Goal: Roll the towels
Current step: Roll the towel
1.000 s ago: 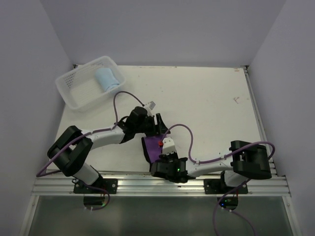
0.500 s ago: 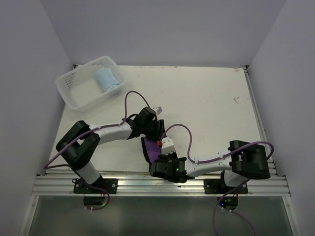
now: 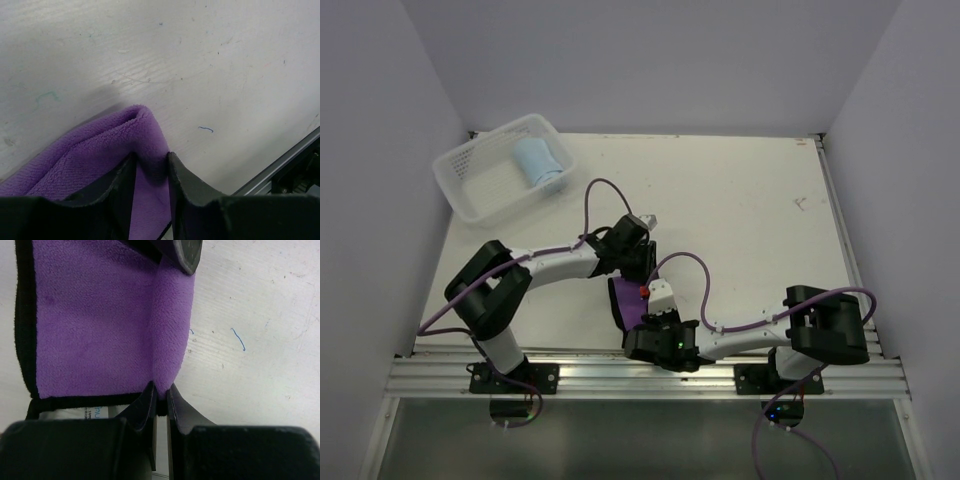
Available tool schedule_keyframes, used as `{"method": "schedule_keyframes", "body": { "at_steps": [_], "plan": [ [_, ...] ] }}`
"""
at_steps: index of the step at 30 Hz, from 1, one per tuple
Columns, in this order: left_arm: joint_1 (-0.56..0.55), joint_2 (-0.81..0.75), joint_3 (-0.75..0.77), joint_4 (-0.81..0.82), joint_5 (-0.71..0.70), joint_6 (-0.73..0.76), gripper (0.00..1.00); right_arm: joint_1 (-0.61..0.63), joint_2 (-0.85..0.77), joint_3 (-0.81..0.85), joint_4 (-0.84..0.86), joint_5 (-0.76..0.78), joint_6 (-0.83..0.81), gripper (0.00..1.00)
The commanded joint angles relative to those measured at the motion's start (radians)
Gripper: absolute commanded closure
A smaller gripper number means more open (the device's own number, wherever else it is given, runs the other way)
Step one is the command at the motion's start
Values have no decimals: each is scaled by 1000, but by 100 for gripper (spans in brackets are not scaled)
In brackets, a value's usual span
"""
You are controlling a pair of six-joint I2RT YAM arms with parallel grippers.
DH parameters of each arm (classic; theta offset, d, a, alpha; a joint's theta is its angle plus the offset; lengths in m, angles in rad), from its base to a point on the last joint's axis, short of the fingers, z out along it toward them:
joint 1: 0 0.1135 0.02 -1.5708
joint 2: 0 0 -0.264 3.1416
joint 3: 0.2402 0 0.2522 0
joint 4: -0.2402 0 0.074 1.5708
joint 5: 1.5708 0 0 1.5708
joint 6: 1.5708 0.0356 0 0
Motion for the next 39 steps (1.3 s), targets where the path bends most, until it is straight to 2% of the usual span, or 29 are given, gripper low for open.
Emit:
{"method": "schedule_keyframes", "body": {
  "at_steps": [1, 6, 9, 13, 23, 32, 39],
  "plan": [
    [-3, 9, 59, -27, -45, 31, 66, 10, 8, 12, -12, 47, 28, 100],
    [-3, 11, 76, -34, -50, 33, 74, 16, 11, 12, -22, 43, 41, 100],
    [-5, 11, 77, -28, -50, 31, 83, 18, 15, 15, -31, 43, 48, 100],
    [-3, 20, 61, -8, -53, 30, 100, 18, 26, 32, -53, 43, 57, 100],
    [17, 3, -74, 226, -62, -41, 100, 32, 92, 115, -286, 44, 220, 100],
    [64, -34, -263, 510, -13, -131, 100, 67, 173, 213, -421, 87, 258, 100],
    [90, -77, -389, 631, -21, -174, 100, 104, 273, 322, -548, 119, 251, 100]
  ]
}}
